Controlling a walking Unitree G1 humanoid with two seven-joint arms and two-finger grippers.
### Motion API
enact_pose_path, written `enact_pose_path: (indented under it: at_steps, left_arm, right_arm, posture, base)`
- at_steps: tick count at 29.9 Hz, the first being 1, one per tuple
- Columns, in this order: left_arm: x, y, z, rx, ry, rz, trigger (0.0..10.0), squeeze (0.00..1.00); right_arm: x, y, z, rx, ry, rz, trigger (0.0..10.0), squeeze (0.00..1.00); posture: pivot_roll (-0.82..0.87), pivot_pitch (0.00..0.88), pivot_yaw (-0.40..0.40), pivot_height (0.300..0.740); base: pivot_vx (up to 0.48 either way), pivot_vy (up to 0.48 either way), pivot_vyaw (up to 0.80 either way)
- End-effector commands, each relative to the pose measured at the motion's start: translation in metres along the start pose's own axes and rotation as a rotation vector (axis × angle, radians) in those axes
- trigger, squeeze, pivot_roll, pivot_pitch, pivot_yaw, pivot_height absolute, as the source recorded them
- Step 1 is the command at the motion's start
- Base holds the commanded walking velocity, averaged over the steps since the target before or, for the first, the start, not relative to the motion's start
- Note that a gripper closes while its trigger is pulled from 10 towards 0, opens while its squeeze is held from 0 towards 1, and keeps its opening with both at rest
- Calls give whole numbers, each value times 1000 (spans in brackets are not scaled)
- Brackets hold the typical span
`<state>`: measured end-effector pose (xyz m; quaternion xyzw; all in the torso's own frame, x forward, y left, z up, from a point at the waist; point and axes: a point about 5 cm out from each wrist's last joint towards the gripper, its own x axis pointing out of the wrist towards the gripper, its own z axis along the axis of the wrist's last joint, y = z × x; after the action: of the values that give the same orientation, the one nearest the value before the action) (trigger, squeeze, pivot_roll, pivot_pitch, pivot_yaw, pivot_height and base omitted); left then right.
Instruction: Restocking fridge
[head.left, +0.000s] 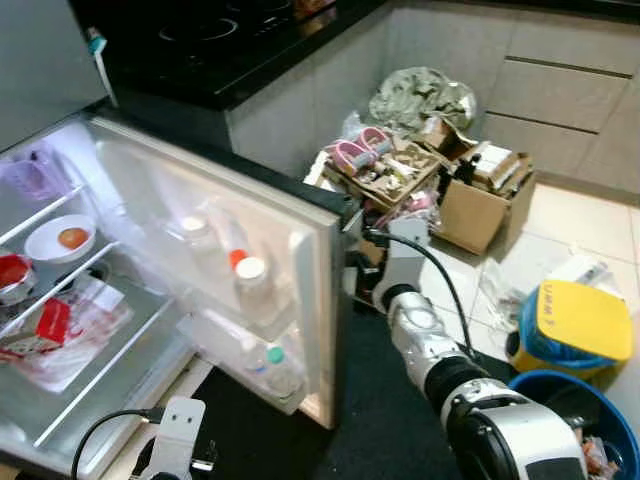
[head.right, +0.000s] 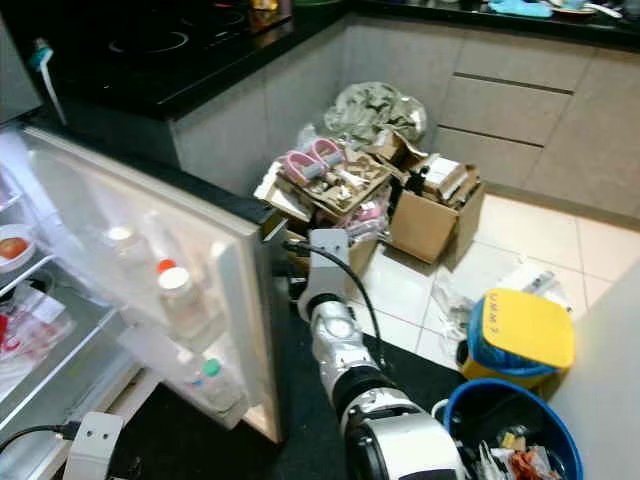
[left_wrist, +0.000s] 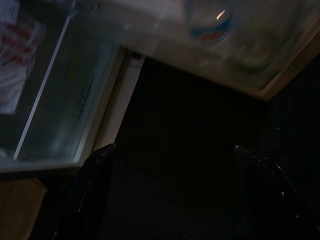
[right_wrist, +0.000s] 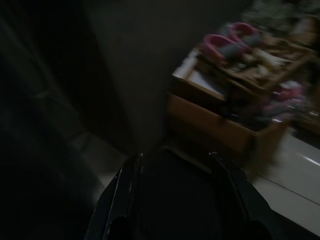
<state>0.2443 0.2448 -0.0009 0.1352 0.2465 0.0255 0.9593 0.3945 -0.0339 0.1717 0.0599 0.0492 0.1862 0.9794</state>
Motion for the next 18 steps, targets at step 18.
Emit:
enact_pose_path:
  at_steps: [18]
  left_arm:
    - [-33,32,-64,-58,240,230,10000,0]
  right_arm:
    - [-48,137,-11,317,240,1454,10000,0]
  posture:
    - [45,268,33,740]
  base:
    - [0,0,0]
